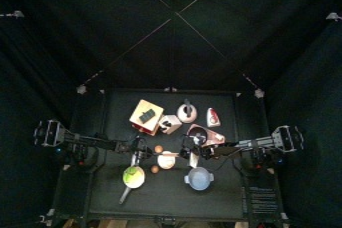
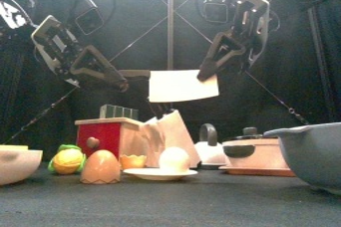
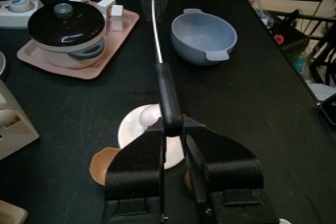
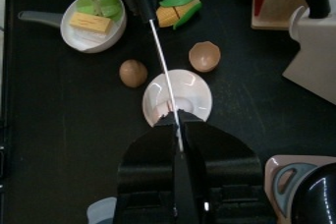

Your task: Cut egg

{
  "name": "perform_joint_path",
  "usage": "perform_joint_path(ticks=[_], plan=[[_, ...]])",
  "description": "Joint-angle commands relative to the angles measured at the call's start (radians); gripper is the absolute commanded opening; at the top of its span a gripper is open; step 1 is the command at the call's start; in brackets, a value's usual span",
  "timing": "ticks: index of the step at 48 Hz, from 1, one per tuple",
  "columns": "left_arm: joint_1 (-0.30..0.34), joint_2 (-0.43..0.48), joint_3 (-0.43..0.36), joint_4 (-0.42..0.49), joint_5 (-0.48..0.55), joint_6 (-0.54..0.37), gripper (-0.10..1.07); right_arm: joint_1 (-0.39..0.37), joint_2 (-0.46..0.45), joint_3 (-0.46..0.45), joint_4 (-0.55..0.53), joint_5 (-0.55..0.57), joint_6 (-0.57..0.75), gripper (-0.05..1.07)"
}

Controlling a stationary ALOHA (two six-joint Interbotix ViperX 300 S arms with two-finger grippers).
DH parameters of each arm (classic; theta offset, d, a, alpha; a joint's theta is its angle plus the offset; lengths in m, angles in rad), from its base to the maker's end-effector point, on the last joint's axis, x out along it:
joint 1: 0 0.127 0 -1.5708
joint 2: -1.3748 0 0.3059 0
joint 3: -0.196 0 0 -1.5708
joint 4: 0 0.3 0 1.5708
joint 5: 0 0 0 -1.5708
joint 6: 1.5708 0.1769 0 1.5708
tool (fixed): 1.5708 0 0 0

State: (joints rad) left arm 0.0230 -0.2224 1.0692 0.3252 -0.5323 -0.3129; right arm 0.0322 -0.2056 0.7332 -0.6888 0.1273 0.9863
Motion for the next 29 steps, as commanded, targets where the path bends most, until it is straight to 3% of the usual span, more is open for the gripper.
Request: perform_joint_path(ticks=[1, 11, 29], plan=[[-0.011, -0.002, -0.011, 0.000, -0.005, 0.002, 0.46, -0.005, -0.011, -0.028, 0.002, -0.006, 0.003, 0.38], [-0.012, -0.003, -0.011, -0.005, 0.005, 0.002, 0.46, 0.003, 0.006, -0.025, 0.002, -0.006, 0.005, 0.38], [-0.044, 0.003, -0.015, -0.041, 0.137, 0.000, 0.46, 0.015, 0.081, -0.038, 0.003, -0.005, 0.005, 0.38]])
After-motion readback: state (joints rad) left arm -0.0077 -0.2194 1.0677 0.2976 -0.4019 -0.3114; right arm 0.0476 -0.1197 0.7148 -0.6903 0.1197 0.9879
